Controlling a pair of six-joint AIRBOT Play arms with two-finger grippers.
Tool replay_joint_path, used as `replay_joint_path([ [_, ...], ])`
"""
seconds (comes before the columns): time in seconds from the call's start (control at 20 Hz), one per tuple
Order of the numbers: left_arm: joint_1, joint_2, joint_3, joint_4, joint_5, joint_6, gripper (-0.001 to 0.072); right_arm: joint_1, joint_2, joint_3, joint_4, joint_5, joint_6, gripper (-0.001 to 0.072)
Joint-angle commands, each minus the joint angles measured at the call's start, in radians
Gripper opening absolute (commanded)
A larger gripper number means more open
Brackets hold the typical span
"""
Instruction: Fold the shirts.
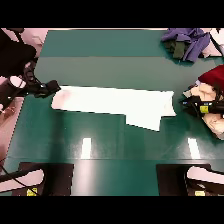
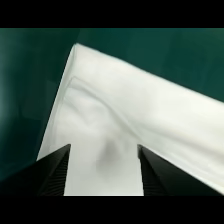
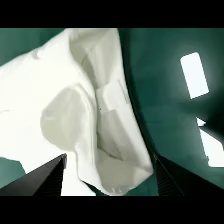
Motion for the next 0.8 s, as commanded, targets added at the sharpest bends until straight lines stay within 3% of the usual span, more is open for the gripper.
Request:
replay_joint_path([
  [0.0, 0.002, 0.105, 0.048, 0.09, -0.004, -0.058, 0.0507, -0.01, -0.113, -0.005, 0.05, 0.08, -0.071, 0.063],
  [0.4, 0.002, 0.149, 0.092, 0.164, -0.084, -0.072, 0.0507, 0.142, -0.27, 0.076, 0.053, 0.034, -0.096, 0.0629],
  [0.65, 0.0, 0.148, 0.091, 0.164, -0.108, -0.066, 0.0507, 0.328, -0.362, 0.276, 0.052, 0.025, -0.013, 0.0616],
  [0.7, 0.0, 0.148, 0.09, 0.16, -0.117, -0.066, 0.0506, 0.357, -0.38, 0.314, 0.051, 0.031, 0.004, 0.0531],
  [0.75, -0.003, 0.143, 0.09, 0.159, -0.125, -0.066, 0.0505, 0.38, -0.391, 0.34, 0.051, 0.046, 0.013, 0.0357],
])
